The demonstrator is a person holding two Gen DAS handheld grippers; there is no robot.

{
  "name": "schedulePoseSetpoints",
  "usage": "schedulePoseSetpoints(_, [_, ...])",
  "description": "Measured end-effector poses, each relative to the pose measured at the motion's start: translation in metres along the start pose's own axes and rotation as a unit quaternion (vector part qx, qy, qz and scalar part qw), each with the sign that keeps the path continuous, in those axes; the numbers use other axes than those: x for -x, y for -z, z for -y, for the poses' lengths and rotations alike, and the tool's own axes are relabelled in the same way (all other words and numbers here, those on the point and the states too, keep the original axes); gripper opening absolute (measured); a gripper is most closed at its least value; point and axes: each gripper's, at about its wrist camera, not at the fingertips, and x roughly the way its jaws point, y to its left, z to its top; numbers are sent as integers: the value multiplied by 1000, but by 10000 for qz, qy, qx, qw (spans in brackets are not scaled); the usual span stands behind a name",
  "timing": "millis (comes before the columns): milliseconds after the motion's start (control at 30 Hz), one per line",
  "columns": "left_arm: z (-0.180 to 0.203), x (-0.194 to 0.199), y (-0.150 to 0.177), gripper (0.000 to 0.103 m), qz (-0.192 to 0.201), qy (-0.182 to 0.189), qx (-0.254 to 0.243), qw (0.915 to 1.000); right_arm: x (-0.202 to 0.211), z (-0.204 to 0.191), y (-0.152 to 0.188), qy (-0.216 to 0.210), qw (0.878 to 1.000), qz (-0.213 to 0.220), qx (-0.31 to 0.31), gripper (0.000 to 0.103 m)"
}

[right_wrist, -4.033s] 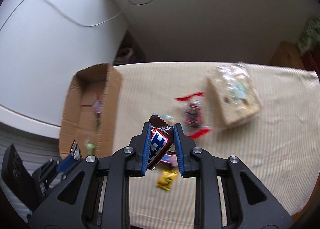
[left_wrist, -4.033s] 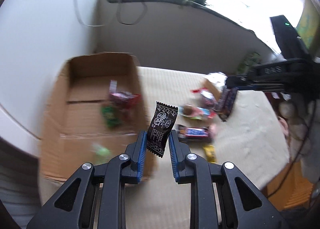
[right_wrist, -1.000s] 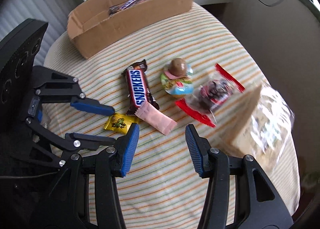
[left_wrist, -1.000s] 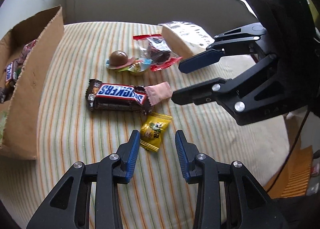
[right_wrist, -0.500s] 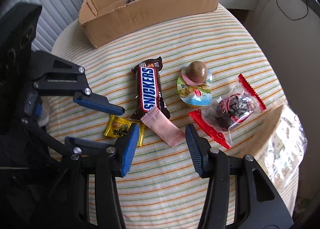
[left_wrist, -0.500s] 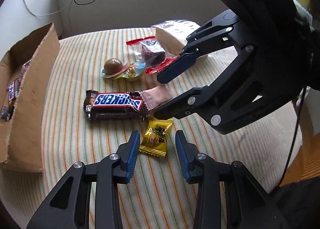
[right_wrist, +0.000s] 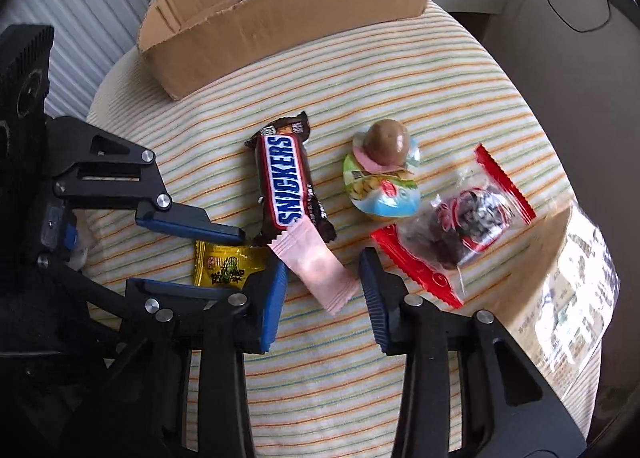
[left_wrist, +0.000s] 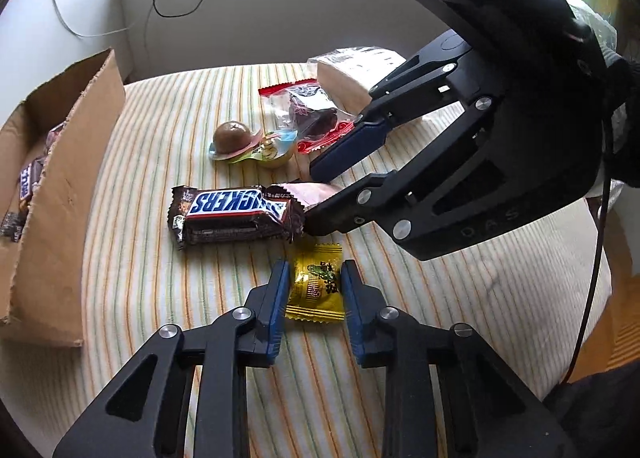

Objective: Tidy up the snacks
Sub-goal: 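Grasp the yellow candy with the left gripper while the right grasps the pink wrapper, then carry the yellow candy and pink wrapper over the cardboard box with both grippers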

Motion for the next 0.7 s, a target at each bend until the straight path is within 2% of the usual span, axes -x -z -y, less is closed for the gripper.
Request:
schedulePoseSetpoints(33, [-1, 1, 1, 25, 4, 13, -10, 10000, 0, -2, 0, 26, 10000, -32, 36, 31])
schedulePoseSetpoints(67, [-2, 0, 1, 25, 10, 53, 20, 10000, 1, 0, 0, 14, 10000, -55, -8, 17])
schedulePoseSetpoints(100, [-4, -1, 0, 25, 10, 102, 76, 9999, 2, 1, 2, -1, 10000, -64, -72, 11])
schedulePoseSetpoints(333, [-14, -1, -3, 23, 1, 330, 345, 9989, 10, 16, 16, 6, 9990, -21, -452, 7])
schedulePoseSetpoints(467, [-20, 1, -3, 23, -7, 341, 452, 9984, 19, 33, 31, -47, 9967, 67, -805, 6])
schedulePoseSetpoints(567, [-16, -1, -2, 23, -34, 299, 311, 9991, 19, 36, 30, -21, 9965, 72, -830, 6])
schedulePoseSetpoints(700, [-17, -1, -2, 23, -25, 327, 388, 9987, 18, 34, 22, 79, 9960, 79, -882, 6])
